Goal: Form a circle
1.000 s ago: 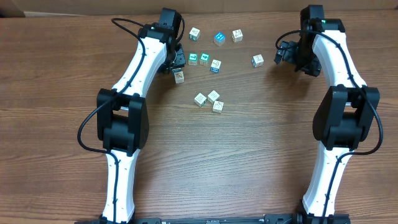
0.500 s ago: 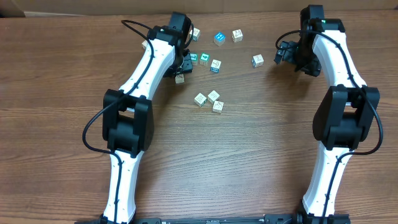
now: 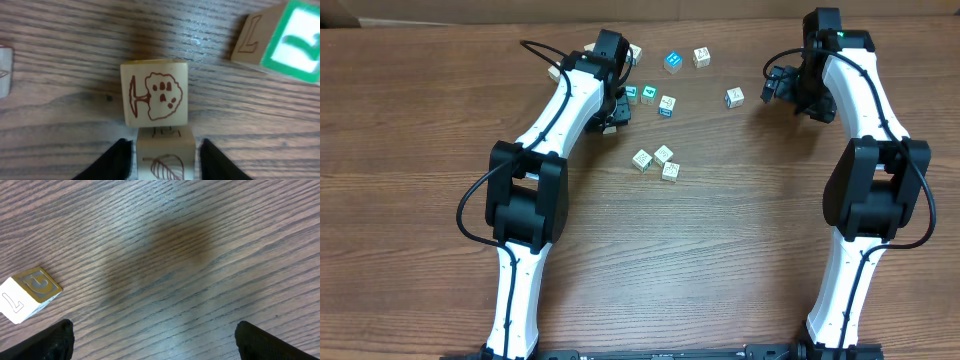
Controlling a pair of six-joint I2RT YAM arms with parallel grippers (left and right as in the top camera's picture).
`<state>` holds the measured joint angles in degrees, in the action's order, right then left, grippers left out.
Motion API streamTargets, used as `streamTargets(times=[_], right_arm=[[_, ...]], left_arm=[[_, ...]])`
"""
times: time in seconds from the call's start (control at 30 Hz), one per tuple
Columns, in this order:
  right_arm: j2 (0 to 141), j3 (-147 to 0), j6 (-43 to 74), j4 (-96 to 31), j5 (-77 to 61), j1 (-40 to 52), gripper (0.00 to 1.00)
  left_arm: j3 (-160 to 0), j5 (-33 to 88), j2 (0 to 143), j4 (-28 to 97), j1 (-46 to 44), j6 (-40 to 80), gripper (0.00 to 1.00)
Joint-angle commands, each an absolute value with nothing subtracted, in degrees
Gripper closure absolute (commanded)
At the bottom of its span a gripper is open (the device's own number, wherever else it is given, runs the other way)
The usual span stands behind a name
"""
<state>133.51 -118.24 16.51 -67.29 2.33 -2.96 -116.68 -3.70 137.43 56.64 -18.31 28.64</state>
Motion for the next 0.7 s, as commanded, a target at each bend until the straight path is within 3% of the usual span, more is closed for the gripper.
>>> streamTargets(times=[0.0,0.4,0.67], right_arm=[[132.1,-119.5,16.7,-67.2,2.5,-3.0,0.00],[132.1,-119.5,16.7,-67.2,2.5,-3.0,0.00],[132.1,-119.5,16.7,-67.2,2.5,-3.0,0.00]], left_arm=[[-115.4,-4.7,137.6,55.4,-18.3,29.4,0.66],[-116.2,-4.6,137.6,54.2,-18.3,26.8,0.58],[-116.4,-4.6,137.6,54.6,-18.3,26.8,0.65]])
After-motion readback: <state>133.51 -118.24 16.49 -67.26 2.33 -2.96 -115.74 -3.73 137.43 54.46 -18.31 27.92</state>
